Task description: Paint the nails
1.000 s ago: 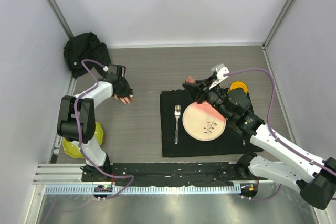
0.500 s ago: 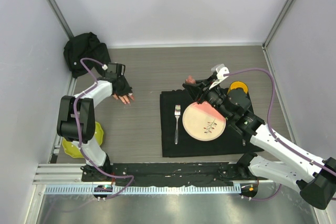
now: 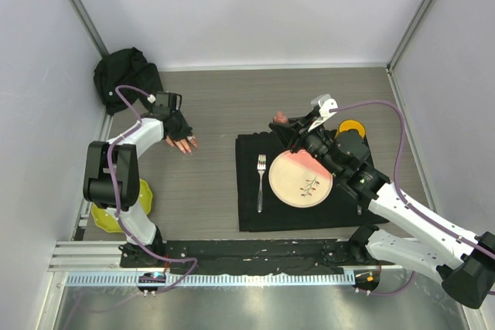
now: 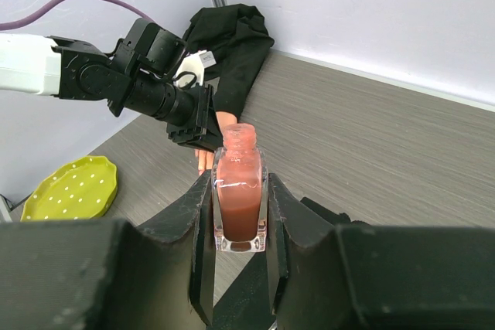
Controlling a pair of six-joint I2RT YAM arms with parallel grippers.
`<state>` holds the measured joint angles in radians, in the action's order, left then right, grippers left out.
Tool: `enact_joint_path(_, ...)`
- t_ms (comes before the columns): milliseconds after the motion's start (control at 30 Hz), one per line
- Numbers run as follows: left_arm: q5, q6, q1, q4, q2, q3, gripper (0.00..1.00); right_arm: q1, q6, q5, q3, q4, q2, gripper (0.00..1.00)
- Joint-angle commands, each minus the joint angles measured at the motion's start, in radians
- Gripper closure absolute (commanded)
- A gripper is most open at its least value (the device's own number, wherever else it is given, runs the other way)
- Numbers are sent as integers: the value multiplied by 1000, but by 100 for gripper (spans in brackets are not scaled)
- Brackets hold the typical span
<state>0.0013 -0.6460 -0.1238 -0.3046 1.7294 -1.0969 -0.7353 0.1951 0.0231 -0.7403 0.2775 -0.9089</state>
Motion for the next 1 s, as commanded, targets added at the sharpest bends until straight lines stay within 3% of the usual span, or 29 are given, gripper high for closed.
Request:
enact_joint_path(0,-6,9,7,12,-14,-40,100,5,12,-11,-2,62,27,99)
enact_joint_path(967,12,9,-31,10,-50,25,100,4,20,-9,-1,65,31,99)
